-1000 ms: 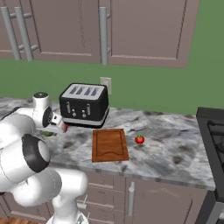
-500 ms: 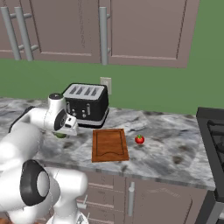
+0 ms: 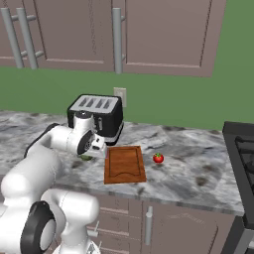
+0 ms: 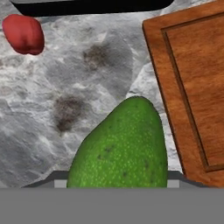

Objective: Place the avocado, onion, tomato, and bell pepper on the cutting board.

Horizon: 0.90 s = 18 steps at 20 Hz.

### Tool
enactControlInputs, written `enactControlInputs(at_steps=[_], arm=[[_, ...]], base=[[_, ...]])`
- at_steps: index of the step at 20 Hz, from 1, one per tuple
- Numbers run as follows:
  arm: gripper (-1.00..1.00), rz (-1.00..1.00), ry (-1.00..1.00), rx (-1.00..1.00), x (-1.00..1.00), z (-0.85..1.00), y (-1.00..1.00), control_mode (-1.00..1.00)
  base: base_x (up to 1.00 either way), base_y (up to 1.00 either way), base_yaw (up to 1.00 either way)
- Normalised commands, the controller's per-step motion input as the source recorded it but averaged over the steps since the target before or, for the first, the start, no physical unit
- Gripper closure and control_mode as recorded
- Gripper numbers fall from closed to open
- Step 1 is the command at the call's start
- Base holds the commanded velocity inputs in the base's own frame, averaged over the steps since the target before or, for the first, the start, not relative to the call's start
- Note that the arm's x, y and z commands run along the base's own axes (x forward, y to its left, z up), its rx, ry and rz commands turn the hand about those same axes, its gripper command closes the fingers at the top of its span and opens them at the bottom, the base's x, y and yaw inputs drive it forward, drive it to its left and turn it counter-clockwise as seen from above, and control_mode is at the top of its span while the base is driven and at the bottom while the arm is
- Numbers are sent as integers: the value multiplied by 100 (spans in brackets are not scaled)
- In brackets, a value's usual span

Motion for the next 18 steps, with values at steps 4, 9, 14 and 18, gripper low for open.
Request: enactControlInputs(at_steps=[4,9,14,18], arm=[[100,2,-1,0,0,12,-59,-100],[100,1,-1,0,4,23,-56,-100],[100,5,0,0,32,0,-42,-100],[100,7,0,0,33,-20,-18,-100]], base=[[0,0,0],[0,0,0],[0,0,0],[0,0,0]])
